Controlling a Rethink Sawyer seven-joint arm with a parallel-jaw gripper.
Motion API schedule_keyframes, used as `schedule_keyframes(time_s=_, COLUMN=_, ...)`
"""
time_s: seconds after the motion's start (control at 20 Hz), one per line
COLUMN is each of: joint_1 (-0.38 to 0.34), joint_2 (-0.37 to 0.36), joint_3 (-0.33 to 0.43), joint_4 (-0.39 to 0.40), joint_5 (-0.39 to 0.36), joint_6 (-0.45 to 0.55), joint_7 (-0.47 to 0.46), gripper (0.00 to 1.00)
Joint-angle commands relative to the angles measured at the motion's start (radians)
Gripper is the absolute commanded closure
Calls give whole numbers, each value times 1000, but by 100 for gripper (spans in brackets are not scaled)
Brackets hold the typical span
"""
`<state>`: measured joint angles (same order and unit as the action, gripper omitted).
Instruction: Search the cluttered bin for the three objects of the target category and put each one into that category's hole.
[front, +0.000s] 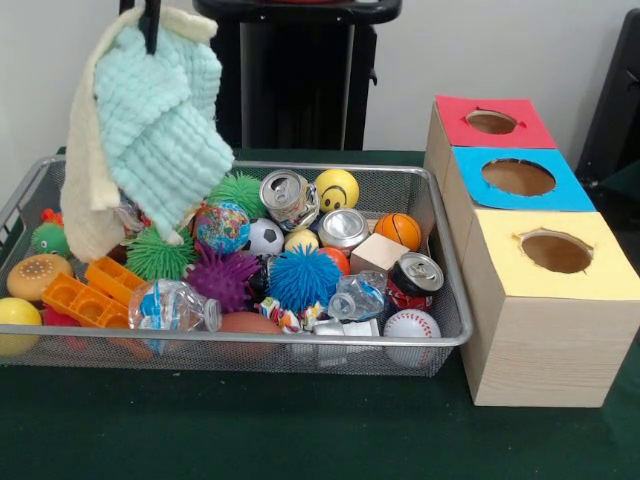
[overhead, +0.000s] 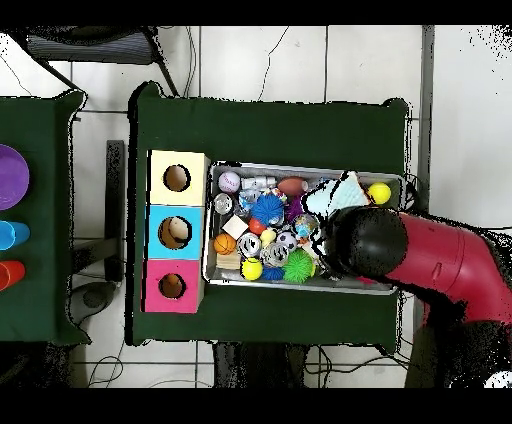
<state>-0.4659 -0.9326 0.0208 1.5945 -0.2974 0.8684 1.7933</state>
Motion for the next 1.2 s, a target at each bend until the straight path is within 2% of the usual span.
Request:
schedule_keyframes(time_s=0.05, joint_1=-38, joint_2=77, joint_3=140, joint_4=-34, joint_5=-61, joint_6=-63, joint_7=-194, gripper=100)
schedule_keyframes(time_s=0.35, joint_1=-53, joint_2=91, joint_3=151, joint_4=-16, joint_5=-98, joint_6=-97, joint_7=-176, gripper=100)
schedule_keyframes(time_s=0.7, joint_1=-55, joint_2=132, joint_3=142, joint_4=-41, joint_5=-169, joint_6=-116, joint_7=-157, gripper=100)
schedule_keyframes(time_s=1.0, joint_1=-59, joint_2=135, joint_3=140, joint_4=-48, joint_5=-210, joint_6=-119, joint_7=-159, gripper=100)
schedule_keyframes(time_s=1.05, joint_1=-67, joint_2=135, joint_3=148, joint_4=-47, joint_5=-216, joint_6=-121, joint_7=-158, gripper=0)
schedule_keyframes(time_s=1.2, joint_1=-75, joint_2=137, joint_3=153, joint_4=-48, joint_5=-217, joint_6=-119, joint_7=-165, gripper=0)
